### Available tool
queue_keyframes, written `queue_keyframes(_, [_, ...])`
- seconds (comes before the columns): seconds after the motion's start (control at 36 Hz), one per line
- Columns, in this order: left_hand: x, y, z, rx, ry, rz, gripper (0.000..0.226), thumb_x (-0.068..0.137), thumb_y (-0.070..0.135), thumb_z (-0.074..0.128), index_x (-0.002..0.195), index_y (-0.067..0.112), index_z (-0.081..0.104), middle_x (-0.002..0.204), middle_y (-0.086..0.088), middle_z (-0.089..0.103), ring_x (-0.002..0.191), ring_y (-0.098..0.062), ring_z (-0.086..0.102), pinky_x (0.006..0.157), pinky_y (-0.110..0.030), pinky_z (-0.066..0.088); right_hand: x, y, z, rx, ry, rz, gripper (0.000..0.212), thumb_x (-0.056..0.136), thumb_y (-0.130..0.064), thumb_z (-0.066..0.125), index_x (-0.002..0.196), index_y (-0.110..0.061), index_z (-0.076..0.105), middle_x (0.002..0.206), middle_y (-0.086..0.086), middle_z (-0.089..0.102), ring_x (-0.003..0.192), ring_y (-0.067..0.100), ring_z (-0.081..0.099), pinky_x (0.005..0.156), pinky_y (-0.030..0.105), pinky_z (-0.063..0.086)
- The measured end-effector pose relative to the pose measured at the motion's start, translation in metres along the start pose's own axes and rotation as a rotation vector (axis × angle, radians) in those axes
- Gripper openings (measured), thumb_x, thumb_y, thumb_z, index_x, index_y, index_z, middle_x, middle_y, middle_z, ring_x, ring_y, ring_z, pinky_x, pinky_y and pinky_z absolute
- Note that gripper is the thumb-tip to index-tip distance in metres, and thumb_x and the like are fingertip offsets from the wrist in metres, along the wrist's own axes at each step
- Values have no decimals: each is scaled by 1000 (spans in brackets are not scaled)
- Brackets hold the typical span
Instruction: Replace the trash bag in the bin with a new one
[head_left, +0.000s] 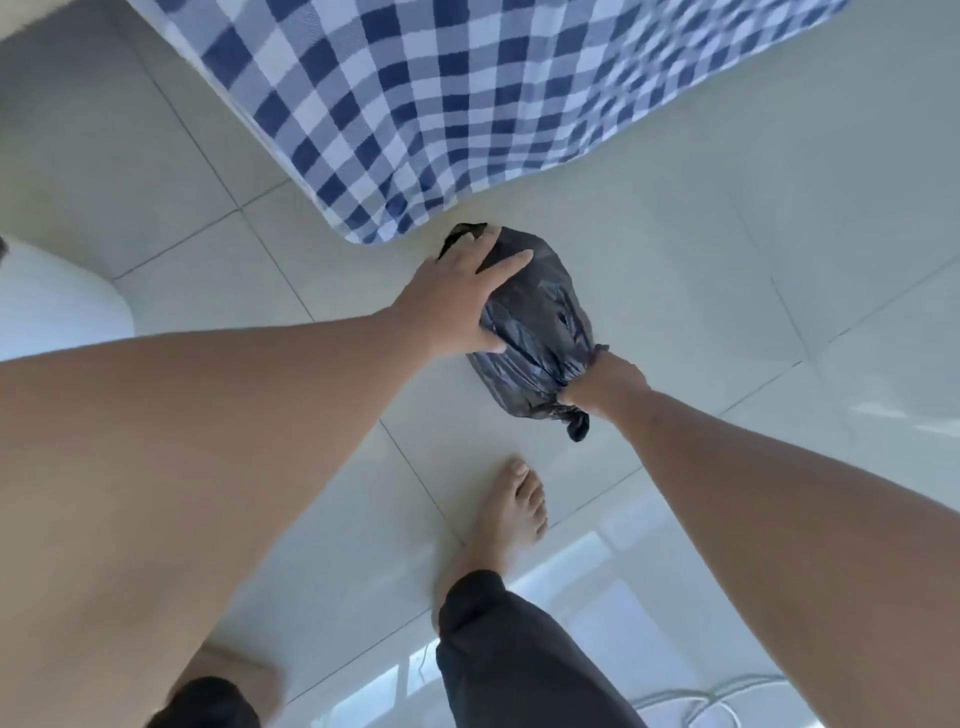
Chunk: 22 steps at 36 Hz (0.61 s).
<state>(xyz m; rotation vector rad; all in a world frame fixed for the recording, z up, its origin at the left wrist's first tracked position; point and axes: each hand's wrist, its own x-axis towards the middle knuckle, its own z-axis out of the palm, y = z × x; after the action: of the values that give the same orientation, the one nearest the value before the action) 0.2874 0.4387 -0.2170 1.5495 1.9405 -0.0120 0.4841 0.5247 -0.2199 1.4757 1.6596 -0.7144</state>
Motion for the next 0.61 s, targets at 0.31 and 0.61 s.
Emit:
queue_keyframes(0.31, [-2, -2, 9, 71, 17, -133, 25, 95, 28, 54, 104, 7, 64, 120, -9, 56, 113, -31, 53, 90, -42, 42, 0, -2, -4, 609, 71, -105, 26, 88, -21, 53, 89, 0, 69, 78, 13, 67, 72, 30, 63, 69, 40, 58])
queue_keyframes(0.61, [-97, -57, -89, -287, -147, -417, 18, 90, 28, 59, 85, 11, 54, 88, -4, 55, 88, -25, 55, 66, -29, 37, -110, -117, -78, 979, -108, -270, 11, 87, -22, 69, 82, -12, 70, 94, 18, 72, 79, 28, 66, 82, 48, 59])
